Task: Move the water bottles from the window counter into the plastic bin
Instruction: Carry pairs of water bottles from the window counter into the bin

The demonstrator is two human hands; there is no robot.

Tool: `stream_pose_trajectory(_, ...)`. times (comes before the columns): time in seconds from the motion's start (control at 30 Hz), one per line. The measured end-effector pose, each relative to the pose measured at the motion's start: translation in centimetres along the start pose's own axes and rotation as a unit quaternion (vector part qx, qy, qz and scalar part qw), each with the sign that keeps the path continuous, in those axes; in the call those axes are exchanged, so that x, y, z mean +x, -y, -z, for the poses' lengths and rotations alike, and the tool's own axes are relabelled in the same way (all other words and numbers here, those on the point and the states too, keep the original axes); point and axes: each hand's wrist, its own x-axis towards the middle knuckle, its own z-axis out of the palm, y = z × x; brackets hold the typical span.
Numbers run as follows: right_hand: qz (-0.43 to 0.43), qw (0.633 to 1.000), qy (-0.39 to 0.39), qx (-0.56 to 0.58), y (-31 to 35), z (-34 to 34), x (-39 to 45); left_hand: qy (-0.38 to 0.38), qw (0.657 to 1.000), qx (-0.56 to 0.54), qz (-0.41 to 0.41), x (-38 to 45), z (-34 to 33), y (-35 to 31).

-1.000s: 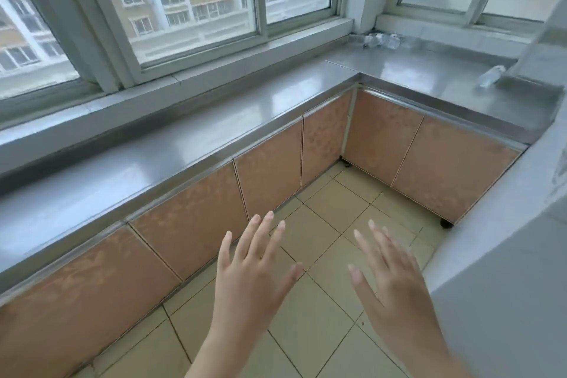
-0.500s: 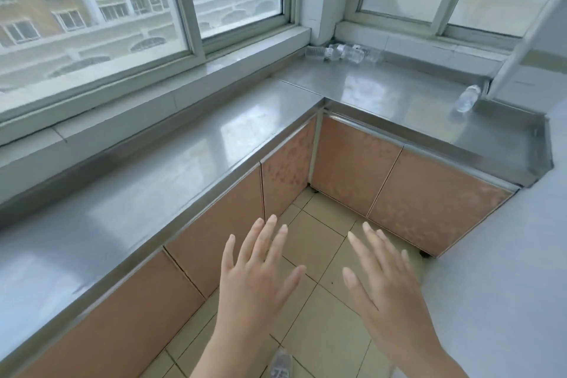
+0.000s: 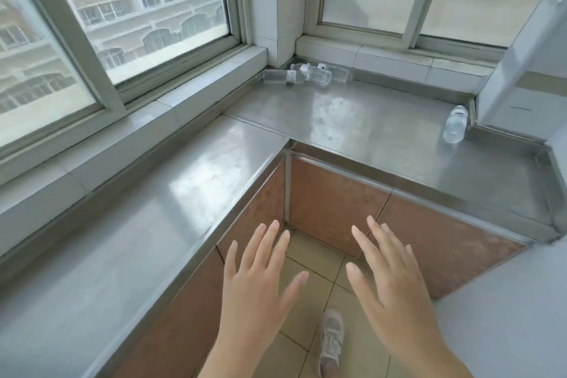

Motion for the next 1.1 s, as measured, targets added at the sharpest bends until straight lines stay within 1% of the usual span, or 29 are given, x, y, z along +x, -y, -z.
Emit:
stream_pose_trajectory(0.17, -0.005, 1.000, 0.017, -0.002, -5.2, -0.6, 10.9, -0.001, 1.000, 0.004, 0.009, 10.9, -4.2, -1.4)
stream_pose_trajectory(0.33, 0.019, 0.998, 0.045, -0.029, -9.6, 0.4, 21.8, -0.016, 0.999, 0.002, 0.029, 22.5, -6.1, -3.8)
stream_pose_trajectory(0.5, 0.021, 0.997, 0.059, -0.032, -12.7, 0.9, 30.3, -0.001, 0.999, 0.016, 0.029, 31.1, -8.0, -4.8)
stream_pose_trajectory(0.63, 0.015, 0.998, 0.062, -0.024, -14.9, -0.1, 36.0, 0.009, 0.999, 0.035, 0.032, 37.1, -10.0, -3.9)
stream_pose_trajectory(0.73, 0.010, 0.998, 0.052, -0.027, -15.8, -1.1, 40.7, 0.011, 0.999, 0.043, 0.016, 42.0, -11.4, -2.7)
stream_pose_trajectory(0.9, 0.014, 0.997, 0.055, -0.046, -15.9, -3.1, 49.1, -0.013, 0.999, 0.042, 0.002, 51.3, -13.7, -0.1)
stream_pose_trajectory(1.1, 0.014, 0.996, 0.063, -0.061, -16.3, -6.8, 59.9, -0.011, 1.000, 0.016, -0.016, 62.2, -17.9, 3.7)
